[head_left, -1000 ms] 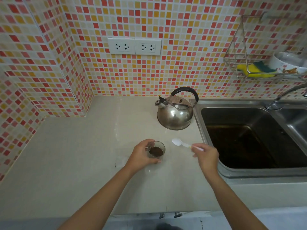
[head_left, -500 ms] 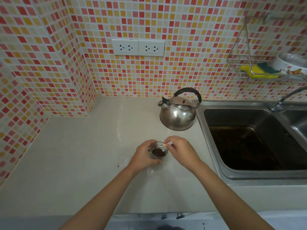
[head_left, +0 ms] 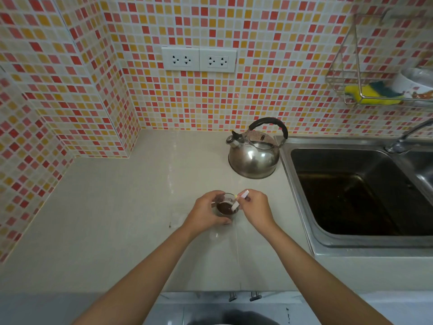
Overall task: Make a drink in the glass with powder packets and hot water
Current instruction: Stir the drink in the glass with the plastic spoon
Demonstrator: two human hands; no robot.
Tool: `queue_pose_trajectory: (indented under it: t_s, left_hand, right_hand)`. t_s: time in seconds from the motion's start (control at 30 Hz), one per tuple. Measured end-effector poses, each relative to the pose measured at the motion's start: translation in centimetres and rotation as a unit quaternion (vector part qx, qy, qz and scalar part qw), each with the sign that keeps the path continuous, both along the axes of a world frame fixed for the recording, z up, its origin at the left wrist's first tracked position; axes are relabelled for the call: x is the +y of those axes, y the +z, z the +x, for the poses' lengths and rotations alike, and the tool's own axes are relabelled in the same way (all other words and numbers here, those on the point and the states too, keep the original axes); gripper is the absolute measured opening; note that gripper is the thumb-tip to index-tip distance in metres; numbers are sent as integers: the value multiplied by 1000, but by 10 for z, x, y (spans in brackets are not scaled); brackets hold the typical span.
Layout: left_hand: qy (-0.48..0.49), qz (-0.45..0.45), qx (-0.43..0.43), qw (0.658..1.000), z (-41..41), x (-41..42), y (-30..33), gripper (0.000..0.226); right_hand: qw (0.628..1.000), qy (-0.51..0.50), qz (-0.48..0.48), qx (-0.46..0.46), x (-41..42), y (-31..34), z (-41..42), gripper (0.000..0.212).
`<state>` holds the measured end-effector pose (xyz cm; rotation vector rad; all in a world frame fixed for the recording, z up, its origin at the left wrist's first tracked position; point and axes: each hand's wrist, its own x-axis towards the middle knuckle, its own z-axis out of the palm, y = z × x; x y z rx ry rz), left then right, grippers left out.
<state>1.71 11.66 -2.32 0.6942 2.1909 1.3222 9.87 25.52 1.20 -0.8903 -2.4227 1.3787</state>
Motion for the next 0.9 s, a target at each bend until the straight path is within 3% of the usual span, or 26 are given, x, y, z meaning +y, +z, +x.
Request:
queue_pose_trajectory:
  t_s: [0.2, 0.33, 0.47, 0.6, 0.77, 0.9]
  left_hand:
    - [-4, -3, 2, 1000, 0, -1, 0, 79]
    - [-4, -2, 1, 1000, 0, -1, -1, 80]
    - [0, -3, -2, 1000, 0, -1, -1, 82]
    - [-2, -1, -1, 1000, -1, 0, -3, 82]
    - [-3, -7, 1, 1000, -1, 0, -3, 84]
    - [-9, -10, 6, 1000, -2, -1, -3, 82]
  right_hand:
    - [1000, 4, 29, 5, -3, -2, 1, 17]
    - [1000, 8, -28, 0, -3, -2, -1, 12]
    - [1000, -9, 21, 5, -1, -4, 0, 15]
    - [1000, 23, -16, 6, -6, -1, -1, 13]
    - [1000, 2, 27, -4, -2, -2, 0, 18]
    - [998, 62, -7, 11, -6, 3, 0, 12]
